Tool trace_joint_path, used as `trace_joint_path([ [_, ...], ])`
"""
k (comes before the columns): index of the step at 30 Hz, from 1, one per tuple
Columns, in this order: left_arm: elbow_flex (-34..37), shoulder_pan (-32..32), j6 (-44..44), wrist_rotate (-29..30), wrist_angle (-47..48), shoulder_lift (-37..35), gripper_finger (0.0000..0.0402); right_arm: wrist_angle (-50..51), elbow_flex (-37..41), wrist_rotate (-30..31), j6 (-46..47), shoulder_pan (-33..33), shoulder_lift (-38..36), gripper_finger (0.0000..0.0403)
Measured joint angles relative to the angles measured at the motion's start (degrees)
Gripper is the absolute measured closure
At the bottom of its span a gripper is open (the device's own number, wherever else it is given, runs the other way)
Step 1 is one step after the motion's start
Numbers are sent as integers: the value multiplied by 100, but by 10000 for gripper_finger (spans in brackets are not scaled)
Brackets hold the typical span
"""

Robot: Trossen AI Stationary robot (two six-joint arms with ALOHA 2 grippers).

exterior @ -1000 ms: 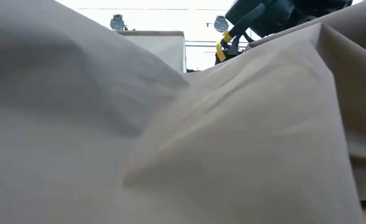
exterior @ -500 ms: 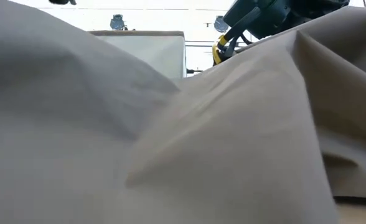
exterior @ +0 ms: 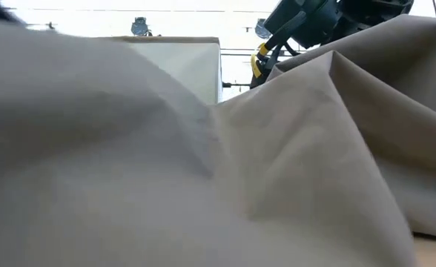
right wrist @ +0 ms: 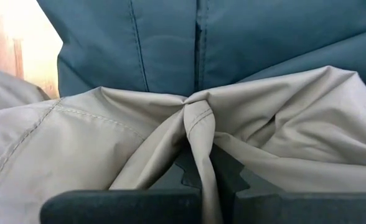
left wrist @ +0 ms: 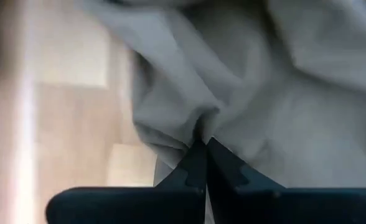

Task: Sort clothes
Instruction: Put the brown jacket into the white laundry bin

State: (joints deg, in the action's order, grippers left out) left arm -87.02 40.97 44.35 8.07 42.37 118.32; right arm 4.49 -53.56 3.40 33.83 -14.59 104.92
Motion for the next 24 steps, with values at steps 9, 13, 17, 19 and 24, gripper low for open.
trace_joint_path([
  [9,-779,-145,-925,1877,400,-853,400,-519,0,18,-184,2,-2,403],
  [13,-874,-353,-1583,2818,137,-1196,400,-745,0,1,-219,2,-2,403],
  [17,-860,-654,-2098,3076,16,-1232,401,-871,0,-55,-189,2,-2,403],
  [19,-806,-808,-2194,3077,-52,-1144,401,-998,0,-88,-193,-28,-2,403],
  [24,-569,-886,-2237,2955,-38,-870,401,-964,0,-194,-163,-48,-113,403],
])
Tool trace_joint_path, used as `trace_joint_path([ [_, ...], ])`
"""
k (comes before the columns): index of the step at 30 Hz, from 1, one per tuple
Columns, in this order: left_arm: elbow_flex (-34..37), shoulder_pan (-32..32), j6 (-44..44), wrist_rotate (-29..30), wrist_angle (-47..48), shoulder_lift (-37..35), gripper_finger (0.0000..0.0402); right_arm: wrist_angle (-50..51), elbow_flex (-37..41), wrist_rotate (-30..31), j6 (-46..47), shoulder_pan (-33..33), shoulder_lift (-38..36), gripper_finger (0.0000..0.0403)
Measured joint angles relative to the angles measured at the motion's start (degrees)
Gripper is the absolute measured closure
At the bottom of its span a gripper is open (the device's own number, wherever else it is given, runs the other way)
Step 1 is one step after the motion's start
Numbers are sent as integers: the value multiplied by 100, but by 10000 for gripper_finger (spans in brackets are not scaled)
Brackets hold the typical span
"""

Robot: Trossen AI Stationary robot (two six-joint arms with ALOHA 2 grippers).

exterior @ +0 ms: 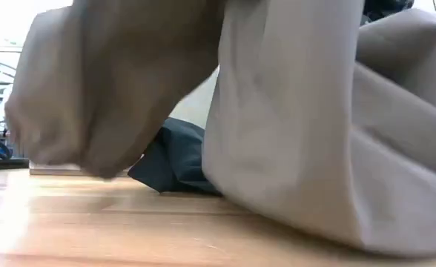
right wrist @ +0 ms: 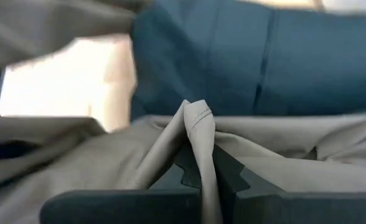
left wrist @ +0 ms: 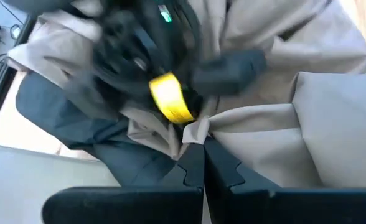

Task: Sort clothes
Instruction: Put the brown jacket into the white laundry bin

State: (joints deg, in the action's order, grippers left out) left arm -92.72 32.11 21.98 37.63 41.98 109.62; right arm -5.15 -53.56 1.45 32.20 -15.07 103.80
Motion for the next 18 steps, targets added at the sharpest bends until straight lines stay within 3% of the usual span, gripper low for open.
trace_joint_path([
  [7,47,28,-14,145,-127,77,401,-28,0,168,-448,53,-552,363],
  [12,47,-16,-308,778,-144,77,401,1,-2,177,-490,-5,-1060,289],
  [18,47,-158,-810,1144,-677,77,401,351,-2,164,-367,-144,-1624,196],
])
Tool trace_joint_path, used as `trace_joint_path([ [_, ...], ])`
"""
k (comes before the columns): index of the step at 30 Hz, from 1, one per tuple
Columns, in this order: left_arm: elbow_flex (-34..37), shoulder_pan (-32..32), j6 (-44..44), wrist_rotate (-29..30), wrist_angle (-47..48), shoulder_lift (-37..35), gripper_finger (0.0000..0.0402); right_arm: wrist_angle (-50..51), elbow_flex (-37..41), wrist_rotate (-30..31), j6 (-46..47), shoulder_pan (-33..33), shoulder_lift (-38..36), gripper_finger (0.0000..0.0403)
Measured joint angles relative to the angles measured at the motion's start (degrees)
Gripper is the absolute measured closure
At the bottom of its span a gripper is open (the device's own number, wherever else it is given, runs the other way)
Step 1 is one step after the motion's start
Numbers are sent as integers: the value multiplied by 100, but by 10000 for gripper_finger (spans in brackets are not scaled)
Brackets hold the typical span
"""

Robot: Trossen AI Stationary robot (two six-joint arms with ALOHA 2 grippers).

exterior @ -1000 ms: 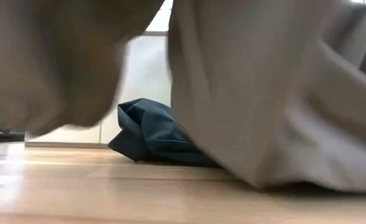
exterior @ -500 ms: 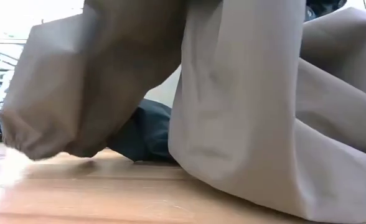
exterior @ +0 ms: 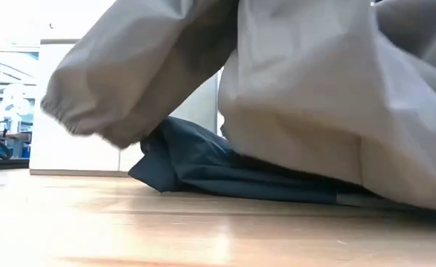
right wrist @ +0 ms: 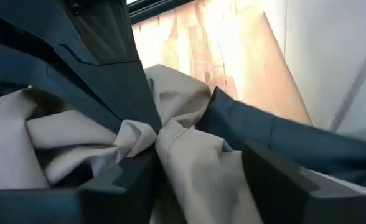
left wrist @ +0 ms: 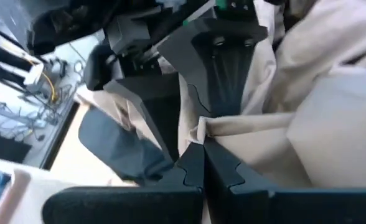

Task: Sort clothes
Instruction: Put the brown jacket into the white laundry bin

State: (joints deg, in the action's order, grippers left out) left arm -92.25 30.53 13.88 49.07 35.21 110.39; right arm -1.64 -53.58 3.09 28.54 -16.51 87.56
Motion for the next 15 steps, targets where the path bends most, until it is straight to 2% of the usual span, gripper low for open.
trace_joint_path([
  [4,0,-183,-584,-1,-645,0,401,368,0,-108,363,-118,-230,157],
  [7,0,-372,-734,-80,-759,0,401,918,0,-498,730,-127,-452,144],
  [9,0,-474,-733,-200,-760,0,401,1274,0,-473,898,-127,-613,142],
  [15,0,-690,-873,-480,-992,7,401,1830,-138,483,714,-83,-1062,147],
])
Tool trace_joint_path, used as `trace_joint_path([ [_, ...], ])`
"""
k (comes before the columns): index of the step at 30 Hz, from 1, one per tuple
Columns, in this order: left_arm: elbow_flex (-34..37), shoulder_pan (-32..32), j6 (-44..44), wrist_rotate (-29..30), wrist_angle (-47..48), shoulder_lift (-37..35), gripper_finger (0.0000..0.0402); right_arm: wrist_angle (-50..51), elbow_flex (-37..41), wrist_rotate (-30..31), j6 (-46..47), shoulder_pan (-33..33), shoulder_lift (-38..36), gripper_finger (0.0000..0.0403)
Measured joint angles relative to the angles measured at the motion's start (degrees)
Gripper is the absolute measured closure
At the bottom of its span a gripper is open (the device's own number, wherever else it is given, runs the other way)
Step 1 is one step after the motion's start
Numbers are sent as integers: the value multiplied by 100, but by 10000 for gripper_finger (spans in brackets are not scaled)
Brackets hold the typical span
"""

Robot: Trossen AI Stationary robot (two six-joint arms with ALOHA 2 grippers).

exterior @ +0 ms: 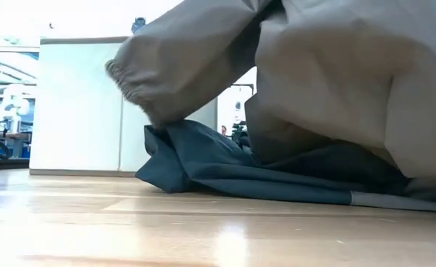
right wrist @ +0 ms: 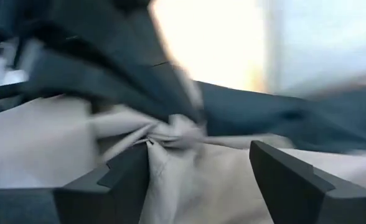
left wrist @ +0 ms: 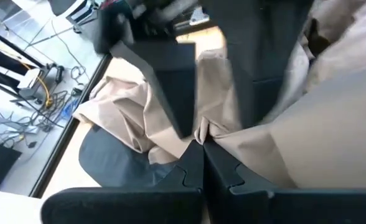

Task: Sort clothes
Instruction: Put the brown jacket into the white laundry bin

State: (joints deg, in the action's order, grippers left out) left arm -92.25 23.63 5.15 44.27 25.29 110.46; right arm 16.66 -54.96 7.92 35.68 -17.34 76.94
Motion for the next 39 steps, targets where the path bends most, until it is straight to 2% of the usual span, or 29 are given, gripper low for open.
trace_joint_path([
  [3,0,-68,-3,-20,-146,109,401,1193,-438,480,48,109,-65,149],
  [5,0,-117,-31,-32,-299,260,402,1781,-760,549,100,225,-49,149],
  [8,0,-199,-290,-18,-634,530,401,2238,-1231,259,133,396,-45,149],
  [11,2,-321,-579,260,-1113,777,402,2905,-1688,-132,298,540,-43,150],
  [18,4,-176,-1336,1133,-1640,902,402,4540,-1956,-196,271,883,-36,150],
  [22,3,85,-1600,1227,-1570,893,402,4877,-1958,128,-85,1025,-43,150],
  [24,-52,233,-1806,1485,-1576,887,402,4871,-1958,231,-103,1027,-55,150],
  [26,-189,355,-2196,1819,-1661,886,402,4861,-1958,251,-97,1034,-33,150],
  [28,-313,421,-2760,1911,-2082,877,402,4784,-1958,211,-166,1072,79,150],
  [30,-428,395,-3428,1888,-2670,872,402,4760,-1956,50,-289,1081,257,150],
  [33,-472,228,-4144,1547,-3446,860,402,4740,-1954,-151,-541,1085,442,150],
  [39,-449,-279,-3874,152,-3664,903,402,4826,-1954,-183,-669,1222,417,150],
])
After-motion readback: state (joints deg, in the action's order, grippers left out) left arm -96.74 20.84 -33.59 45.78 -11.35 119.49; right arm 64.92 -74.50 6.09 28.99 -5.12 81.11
